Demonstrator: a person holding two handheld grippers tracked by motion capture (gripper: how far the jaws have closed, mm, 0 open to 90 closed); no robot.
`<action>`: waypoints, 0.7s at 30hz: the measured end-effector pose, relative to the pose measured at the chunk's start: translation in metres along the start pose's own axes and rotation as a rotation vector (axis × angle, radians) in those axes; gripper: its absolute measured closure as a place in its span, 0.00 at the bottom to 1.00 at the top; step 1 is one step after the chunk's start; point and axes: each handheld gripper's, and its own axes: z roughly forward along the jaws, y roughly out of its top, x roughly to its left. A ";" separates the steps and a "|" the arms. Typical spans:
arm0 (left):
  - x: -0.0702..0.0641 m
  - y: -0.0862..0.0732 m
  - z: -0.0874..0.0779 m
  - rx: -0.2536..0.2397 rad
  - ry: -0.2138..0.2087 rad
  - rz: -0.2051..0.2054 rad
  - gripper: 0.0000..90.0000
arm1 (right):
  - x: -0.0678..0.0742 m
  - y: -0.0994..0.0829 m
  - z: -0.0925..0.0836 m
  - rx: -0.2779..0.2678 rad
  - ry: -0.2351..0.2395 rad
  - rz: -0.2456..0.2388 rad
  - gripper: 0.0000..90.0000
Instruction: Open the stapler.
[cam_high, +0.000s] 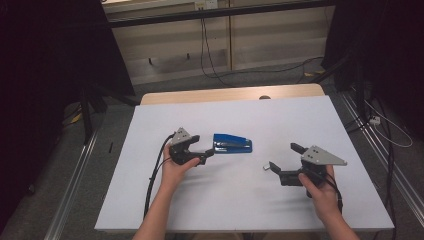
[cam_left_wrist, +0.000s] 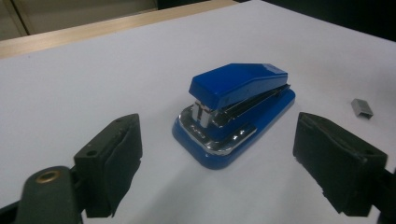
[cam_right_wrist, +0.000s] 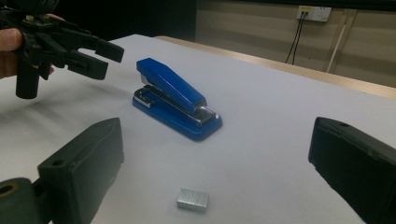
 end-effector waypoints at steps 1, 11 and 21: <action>0.002 0.000 0.002 -0.009 0.000 -0.001 0.23 | 0.000 0.001 0.002 0.000 0.003 0.001 0.03; 0.010 0.012 0.025 0.065 -0.027 0.057 0.29 | 0.000 0.002 0.007 0.009 0.003 -0.001 0.03; 0.016 0.011 0.041 0.079 -0.088 0.029 0.38 | -0.001 0.003 0.011 0.022 0.006 -0.002 0.03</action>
